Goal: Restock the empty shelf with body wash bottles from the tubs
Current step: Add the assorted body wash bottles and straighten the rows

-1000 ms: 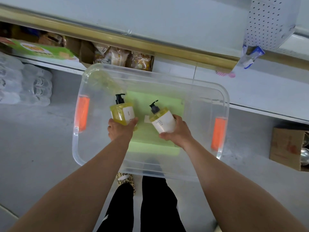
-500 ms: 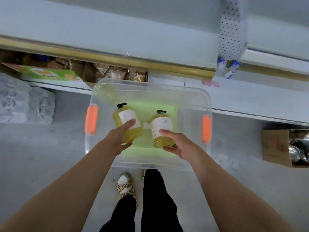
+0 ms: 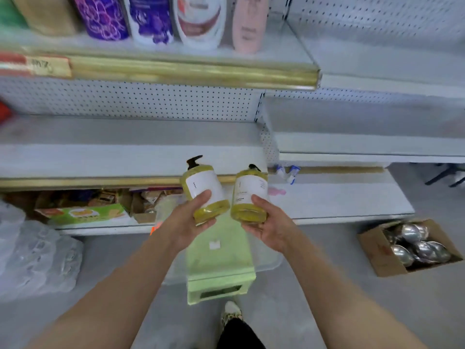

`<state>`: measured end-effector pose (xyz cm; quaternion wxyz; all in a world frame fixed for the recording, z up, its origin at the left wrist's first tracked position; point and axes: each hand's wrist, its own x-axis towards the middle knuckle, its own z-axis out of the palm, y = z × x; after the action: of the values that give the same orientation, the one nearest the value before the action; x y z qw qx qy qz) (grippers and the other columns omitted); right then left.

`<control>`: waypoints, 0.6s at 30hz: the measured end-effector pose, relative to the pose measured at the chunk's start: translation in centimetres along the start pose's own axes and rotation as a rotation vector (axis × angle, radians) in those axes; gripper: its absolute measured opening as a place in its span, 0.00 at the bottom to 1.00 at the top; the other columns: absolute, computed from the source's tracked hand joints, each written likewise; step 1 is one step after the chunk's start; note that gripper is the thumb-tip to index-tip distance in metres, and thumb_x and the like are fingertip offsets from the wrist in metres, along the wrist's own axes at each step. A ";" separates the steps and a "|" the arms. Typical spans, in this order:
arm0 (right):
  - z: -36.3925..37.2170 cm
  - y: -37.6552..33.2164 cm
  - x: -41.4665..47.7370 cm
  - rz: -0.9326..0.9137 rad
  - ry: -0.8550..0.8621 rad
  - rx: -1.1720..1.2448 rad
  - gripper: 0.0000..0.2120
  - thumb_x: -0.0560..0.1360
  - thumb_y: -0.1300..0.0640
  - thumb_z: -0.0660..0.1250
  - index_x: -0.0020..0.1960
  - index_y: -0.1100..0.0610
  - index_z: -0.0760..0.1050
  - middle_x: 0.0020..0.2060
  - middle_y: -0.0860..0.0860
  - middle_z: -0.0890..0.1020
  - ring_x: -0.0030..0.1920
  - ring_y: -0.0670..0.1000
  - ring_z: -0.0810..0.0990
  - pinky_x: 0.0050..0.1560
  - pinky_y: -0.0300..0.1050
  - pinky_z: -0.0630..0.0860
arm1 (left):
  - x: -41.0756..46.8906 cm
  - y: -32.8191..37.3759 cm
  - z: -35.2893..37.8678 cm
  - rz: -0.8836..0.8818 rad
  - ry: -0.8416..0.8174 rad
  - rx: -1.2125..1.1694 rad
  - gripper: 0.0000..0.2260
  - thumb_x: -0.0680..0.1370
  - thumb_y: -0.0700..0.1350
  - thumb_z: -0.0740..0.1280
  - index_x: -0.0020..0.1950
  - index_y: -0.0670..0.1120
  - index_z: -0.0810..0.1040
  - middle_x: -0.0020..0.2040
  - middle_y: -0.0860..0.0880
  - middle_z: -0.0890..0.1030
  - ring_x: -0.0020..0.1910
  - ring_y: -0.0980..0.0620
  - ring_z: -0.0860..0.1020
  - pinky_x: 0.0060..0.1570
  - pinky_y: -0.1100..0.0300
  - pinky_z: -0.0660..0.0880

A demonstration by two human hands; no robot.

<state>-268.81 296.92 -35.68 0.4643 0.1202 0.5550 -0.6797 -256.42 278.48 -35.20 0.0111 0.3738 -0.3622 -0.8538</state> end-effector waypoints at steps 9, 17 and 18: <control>3.7 -15.1 -5.7 -0.421 -0.263 -0.055 0.28 0.68 0.54 0.73 0.66 0.61 0.74 0.58 0.59 0.83 0.60 0.58 0.80 0.67 0.55 0.73 | -5.7 10.9 9.2 0.309 -0.286 -0.066 0.25 0.72 0.55 0.71 0.64 0.43 0.75 0.60 0.40 0.81 0.58 0.43 0.79 0.66 0.45 0.71; 6.1 -30.3 -3.6 -0.697 -0.308 -0.288 0.37 0.62 0.54 0.77 0.69 0.61 0.72 0.62 0.58 0.82 0.63 0.57 0.80 0.68 0.53 0.72 | -4.0 17.6 15.1 0.508 -0.369 0.077 0.34 0.65 0.52 0.79 0.67 0.42 0.74 0.63 0.39 0.79 0.62 0.42 0.78 0.66 0.46 0.72; 6.2 -31.9 -2.6 -0.714 -0.272 -0.323 0.38 0.61 0.53 0.79 0.69 0.60 0.72 0.61 0.56 0.83 0.63 0.56 0.80 0.69 0.53 0.72 | -3.4 18.1 15.6 0.524 -0.364 0.093 0.39 0.61 0.53 0.81 0.68 0.42 0.73 0.64 0.39 0.79 0.62 0.42 0.78 0.65 0.46 0.72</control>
<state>-289.59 291.36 -11.20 0.2814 -0.2450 0.5952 -0.7117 -268.59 275.69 -14.54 0.1486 0.1092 -0.4807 -0.8573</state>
